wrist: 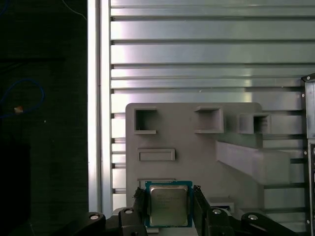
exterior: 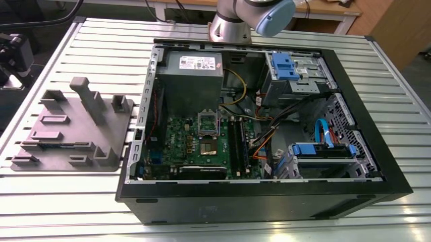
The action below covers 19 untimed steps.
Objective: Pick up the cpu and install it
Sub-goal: 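Pick up the cpu and move it towards the insertion slot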
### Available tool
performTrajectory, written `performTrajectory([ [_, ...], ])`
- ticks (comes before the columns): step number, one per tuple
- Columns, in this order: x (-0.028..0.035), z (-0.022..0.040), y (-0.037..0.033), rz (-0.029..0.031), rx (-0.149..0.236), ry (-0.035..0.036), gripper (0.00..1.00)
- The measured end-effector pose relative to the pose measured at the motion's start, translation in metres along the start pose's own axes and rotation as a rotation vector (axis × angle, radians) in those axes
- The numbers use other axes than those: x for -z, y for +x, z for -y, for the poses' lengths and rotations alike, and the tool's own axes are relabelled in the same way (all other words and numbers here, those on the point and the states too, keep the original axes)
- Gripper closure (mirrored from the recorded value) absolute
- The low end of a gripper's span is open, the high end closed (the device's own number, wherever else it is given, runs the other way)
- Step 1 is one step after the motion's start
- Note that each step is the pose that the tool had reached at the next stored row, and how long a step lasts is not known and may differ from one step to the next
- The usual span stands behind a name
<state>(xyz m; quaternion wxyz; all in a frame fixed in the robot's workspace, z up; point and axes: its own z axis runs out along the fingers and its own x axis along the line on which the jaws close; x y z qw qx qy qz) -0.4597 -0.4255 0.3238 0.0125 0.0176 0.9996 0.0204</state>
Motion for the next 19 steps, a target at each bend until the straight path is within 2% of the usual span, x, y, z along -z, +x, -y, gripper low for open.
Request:
performTrajectory([
  [19,-0.0001,-0.0001,-0.0039,0.0000,0.000,0.0001,0.53],
])
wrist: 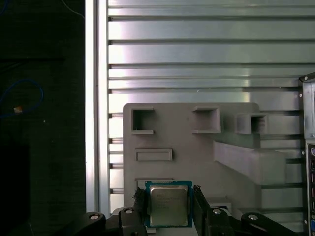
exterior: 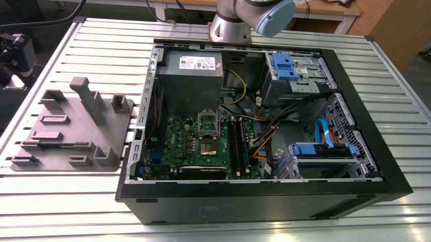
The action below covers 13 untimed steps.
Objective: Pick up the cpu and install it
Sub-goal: 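Pick up the cpu and move it towards the insertion slot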
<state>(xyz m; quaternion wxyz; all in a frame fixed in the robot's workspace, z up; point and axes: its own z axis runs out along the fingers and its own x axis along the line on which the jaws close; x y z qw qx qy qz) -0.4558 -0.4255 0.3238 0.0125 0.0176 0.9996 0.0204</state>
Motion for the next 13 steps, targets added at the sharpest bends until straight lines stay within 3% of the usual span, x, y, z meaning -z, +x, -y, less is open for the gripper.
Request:
performTrajectory([
  [13,-0.0001,-0.0002,-0.0043,-0.0001,0.000,0.0000,0.53],
])
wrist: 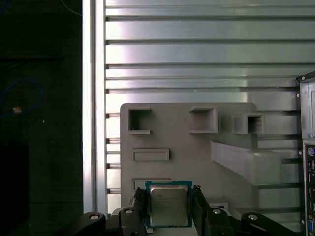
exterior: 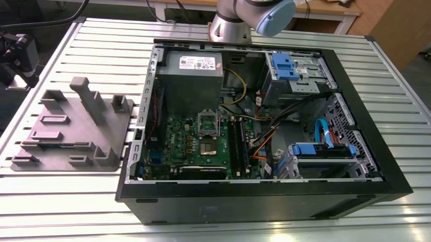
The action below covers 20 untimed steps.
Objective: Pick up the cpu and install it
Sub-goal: 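Pick up the cpu and move it towards the insertion slot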
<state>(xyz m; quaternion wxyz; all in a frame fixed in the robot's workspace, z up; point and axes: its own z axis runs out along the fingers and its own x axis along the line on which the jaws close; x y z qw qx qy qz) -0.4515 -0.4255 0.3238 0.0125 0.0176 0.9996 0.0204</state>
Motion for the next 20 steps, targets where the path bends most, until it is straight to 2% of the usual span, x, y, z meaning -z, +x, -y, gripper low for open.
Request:
performTrajectory([
  [20,0.0045,-0.0002,-0.0003,-0.0002,0.000,0.0001,0.53],
])
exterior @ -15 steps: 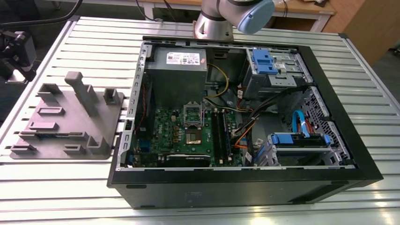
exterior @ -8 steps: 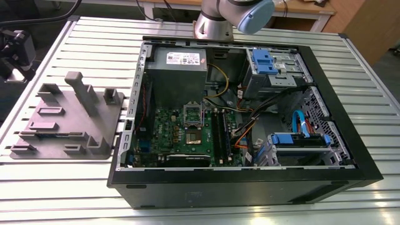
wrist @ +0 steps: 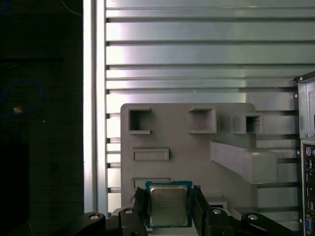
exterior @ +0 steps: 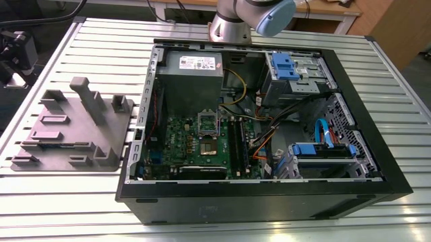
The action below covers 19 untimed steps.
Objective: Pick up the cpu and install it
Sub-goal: 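Pick up the cpu and move it towards the insertion slot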
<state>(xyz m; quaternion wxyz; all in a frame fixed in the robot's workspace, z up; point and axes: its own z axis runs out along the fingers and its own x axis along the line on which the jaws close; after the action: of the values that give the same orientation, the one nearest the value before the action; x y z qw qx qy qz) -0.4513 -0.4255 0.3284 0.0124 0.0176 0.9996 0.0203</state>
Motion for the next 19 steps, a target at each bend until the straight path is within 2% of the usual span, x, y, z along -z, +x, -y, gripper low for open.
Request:
performTrajectory([
  [11,0.0048,-0.0002,-0.0001,0.0003,0.000,-0.0002,0.53],
  [19,0.0049,-0.0002,-0.0001,0.0002,0.000,-0.0001,0.53],
])
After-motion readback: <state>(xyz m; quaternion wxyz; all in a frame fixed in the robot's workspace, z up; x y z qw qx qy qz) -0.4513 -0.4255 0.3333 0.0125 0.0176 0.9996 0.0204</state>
